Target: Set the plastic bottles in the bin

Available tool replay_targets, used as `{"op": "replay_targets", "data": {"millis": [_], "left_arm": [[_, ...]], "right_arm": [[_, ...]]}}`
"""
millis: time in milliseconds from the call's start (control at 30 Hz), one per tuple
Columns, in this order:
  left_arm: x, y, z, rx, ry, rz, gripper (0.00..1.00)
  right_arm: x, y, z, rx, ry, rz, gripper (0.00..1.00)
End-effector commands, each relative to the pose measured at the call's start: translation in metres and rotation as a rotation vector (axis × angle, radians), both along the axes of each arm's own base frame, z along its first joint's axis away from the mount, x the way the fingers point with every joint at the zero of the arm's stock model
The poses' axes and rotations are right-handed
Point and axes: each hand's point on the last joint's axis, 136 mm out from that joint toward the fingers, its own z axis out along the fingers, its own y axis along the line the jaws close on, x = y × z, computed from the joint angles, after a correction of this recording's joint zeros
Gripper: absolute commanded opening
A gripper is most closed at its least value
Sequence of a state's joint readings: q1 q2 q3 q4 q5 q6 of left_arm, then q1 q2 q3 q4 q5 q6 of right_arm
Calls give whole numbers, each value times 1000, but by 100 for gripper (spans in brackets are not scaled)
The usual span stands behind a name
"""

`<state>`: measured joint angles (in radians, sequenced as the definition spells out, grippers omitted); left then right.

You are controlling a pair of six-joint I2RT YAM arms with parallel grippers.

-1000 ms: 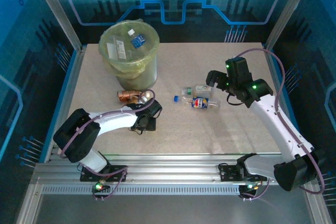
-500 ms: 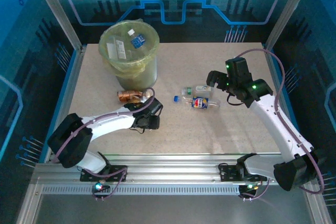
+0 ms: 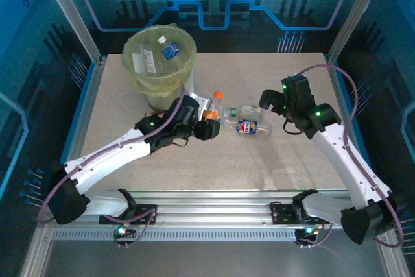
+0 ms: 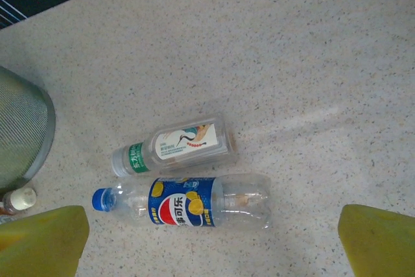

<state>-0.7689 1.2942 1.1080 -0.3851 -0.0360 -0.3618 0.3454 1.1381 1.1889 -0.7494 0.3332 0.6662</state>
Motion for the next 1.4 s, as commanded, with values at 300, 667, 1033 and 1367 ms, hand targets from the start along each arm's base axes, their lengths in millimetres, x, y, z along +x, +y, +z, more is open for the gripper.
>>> {"op": "replay_targets", "data": {"millis": [300,667,1033,1367], "left_arm": [[73,61,159,-100,-427,178,50],[143,149,175,-21,-441,381,51],[201,199,140,-6,-330,456,53],[224,219,90,59,-218,520,57]], "right_arm": [[-5,-14,5,-7,-33,-59,100],[-2,-10,4,-3,-20,-39,100],[0,-4,3,12,-6,-15,100],[2,-3,1,3,2,-6,100]]}}
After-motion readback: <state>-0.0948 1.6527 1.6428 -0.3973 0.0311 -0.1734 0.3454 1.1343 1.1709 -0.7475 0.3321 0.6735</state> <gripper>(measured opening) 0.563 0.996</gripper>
